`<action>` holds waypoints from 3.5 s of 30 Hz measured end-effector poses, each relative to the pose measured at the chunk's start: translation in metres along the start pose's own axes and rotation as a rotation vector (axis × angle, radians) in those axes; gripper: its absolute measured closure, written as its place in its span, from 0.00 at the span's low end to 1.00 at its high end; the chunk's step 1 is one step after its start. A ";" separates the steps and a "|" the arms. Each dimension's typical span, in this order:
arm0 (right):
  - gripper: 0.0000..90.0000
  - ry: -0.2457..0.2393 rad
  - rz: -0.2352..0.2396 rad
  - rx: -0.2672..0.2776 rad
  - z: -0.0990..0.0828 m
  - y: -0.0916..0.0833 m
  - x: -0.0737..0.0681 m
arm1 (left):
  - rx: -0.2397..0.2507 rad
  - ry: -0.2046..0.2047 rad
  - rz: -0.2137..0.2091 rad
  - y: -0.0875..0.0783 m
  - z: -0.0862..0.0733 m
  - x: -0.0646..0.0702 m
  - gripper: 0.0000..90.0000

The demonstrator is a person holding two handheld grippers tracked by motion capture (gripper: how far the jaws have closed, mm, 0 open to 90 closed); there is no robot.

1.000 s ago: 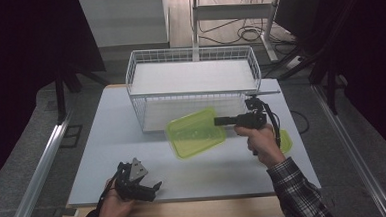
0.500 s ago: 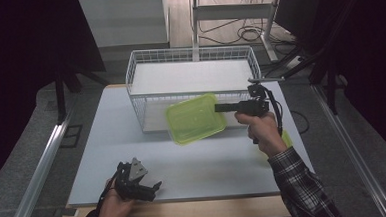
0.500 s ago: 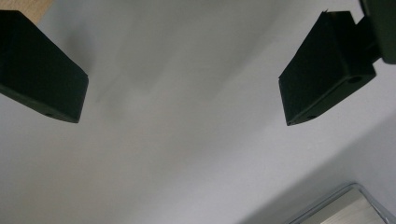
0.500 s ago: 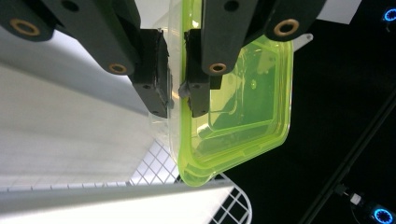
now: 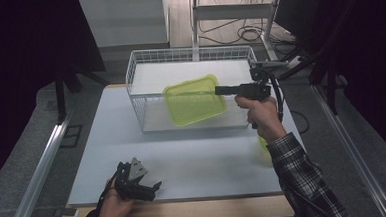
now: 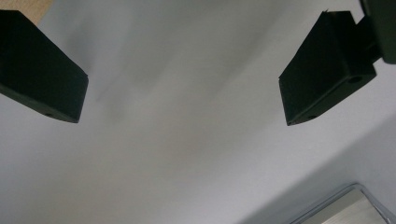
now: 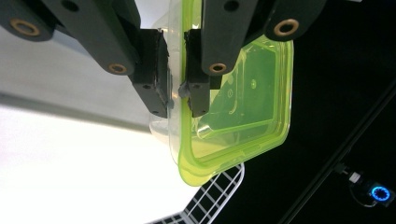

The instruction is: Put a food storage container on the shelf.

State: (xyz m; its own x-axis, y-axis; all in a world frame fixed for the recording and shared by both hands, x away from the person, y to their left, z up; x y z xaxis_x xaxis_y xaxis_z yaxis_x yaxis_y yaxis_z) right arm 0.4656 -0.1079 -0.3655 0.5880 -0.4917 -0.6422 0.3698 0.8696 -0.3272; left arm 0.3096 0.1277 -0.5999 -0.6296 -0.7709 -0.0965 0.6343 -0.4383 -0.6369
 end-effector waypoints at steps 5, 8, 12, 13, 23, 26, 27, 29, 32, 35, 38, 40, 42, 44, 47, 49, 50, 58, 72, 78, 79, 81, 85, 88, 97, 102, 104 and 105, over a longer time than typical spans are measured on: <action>0.89 0.009 -0.017 0.030 0.014 0.003 0.003 | 0.001 -0.003 0.000 0.000 0.000 0.000 0.01; 0.89 0.016 -0.022 0.046 0.024 0.006 0.003 | 0.001 -0.004 -0.002 0.000 0.000 0.000 0.01; 0.89 0.006 -0.045 0.061 0.034 0.011 0.004 | -0.003 -0.002 -0.005 0.000 -0.001 0.000 0.01; 0.89 0.008 -0.047 0.065 0.035 0.012 0.004 | -0.003 -0.002 -0.004 0.000 -0.001 0.000 0.01; 0.89 0.027 -0.108 0.107 0.056 0.022 0.015 | -0.002 0.001 -0.006 0.000 -0.001 0.000 0.01; 0.89 0.029 -0.132 0.118 0.061 0.023 0.021 | -0.002 0.001 -0.005 0.000 -0.001 0.000 0.01; 0.89 0.030 -0.141 0.122 0.062 0.023 0.023 | 0.000 0.000 -0.006 0.000 -0.001 0.000 0.01; 0.89 0.036 -0.159 0.130 0.065 0.024 0.026 | 0.007 -0.005 -0.005 0.000 0.000 0.000 0.01; 0.89 0.041 -0.185 0.141 0.069 0.025 0.033 | 0.016 -0.013 -0.006 -0.001 0.001 -0.001 0.01; 0.89 0.041 -0.213 0.148 0.072 0.026 0.038 | 0.020 -0.015 -0.005 -0.002 0.001 -0.002 0.01; 0.89 0.048 -0.231 0.153 0.073 0.026 0.043 | 0.017 -0.013 -0.006 -0.002 0.001 -0.002 0.01; 0.89 0.052 -0.240 0.154 0.074 0.026 0.046 | 0.018 -0.012 -0.006 -0.002 0.001 -0.001 0.01; 0.88 0.057 -0.244 0.159 0.074 0.027 0.048 | 0.017 -0.012 -0.006 -0.001 0.001 -0.001 0.01; 0.88 0.054 -0.251 0.161 0.074 0.027 0.050 | 0.018 -0.012 -0.006 -0.002 0.001 -0.001 0.01; 0.85 0.018 -0.290 0.155 0.074 0.028 0.054 | 0.017 -0.012 -0.007 -0.002 0.001 -0.001 0.01; 0.82 -0.013 -0.325 0.142 0.073 0.029 0.057 | 0.016 -0.012 -0.008 -0.001 0.001 -0.001 0.01; 0.81 -0.026 -0.339 0.139 0.073 0.030 0.058 | 0.013 -0.009 -0.008 -0.002 0.001 -0.001 0.01; 0.78 -0.066 -0.377 0.117 0.074 0.034 0.062 | 0.012 -0.009 -0.007 -0.001 0.001 -0.001 0.01; 0.64 -0.120 -0.419 0.099 0.075 0.039 0.066 | 0.008 -0.005 -0.007 0.000 0.000 -0.001 0.01; 0.52 -0.136 -0.409 0.107 0.076 0.036 0.062 | 0.014 -0.009 -0.006 -0.002 0.001 -0.001 0.01; 0.51 -0.143 -0.405 0.102 0.076 0.035 0.061 | 0.016 -0.008 -0.005 -0.002 0.001 -0.002 0.01; 0.47 -0.159 -0.403 0.097 0.076 0.034 0.058 | 0.020 -0.012 -0.009 -0.003 0.002 -0.001 0.01; 0.39 -0.191 -0.401 0.090 0.074 0.031 0.054 | 0.029 -0.024 -0.016 -0.004 0.003 -0.001 0.00; 0.34 -0.223 -0.397 0.075 0.071 0.031 0.052 | 0.037 -0.032 -0.017 -0.004 0.004 -0.001 0.00; 0.22 -0.273 -0.364 0.064 0.064 0.024 0.045 | 0.040 -0.032 -0.016 -0.004 0.004 -0.001 0.00; 0.17 -0.293 -0.345 0.052 0.057 0.020 0.042 | 0.041 -0.032 -0.017 -0.004 0.004 -0.001 0.00; 0.15 -0.304 -0.343 0.048 0.055 0.018 0.040 | 0.042 -0.026 -0.017 -0.004 0.004 -0.001 0.00; 0.14 -0.310 -0.341 0.045 0.053 0.017 0.039 | 0.043 -0.025 -0.017 -0.004 0.004 -0.001 0.00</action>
State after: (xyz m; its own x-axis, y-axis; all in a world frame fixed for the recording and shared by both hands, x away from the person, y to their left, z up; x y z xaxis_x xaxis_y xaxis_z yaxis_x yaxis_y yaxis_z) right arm 0.5335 -0.1145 -0.3592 0.6126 -0.7454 -0.2630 0.6060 0.6565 -0.4491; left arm 0.3097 0.1281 -0.5946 -0.6297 -0.7740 -0.0663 0.6425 -0.4710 -0.6045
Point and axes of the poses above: each handheld gripper's, and its own axes: y roughly forward along the jaws, z roughly out of its top, x roughly to its right, the point moved 10 cm from there along y, roughly forward along the jaws, and after that the axes turned 4 degrees about x, right-handed, at the moved point
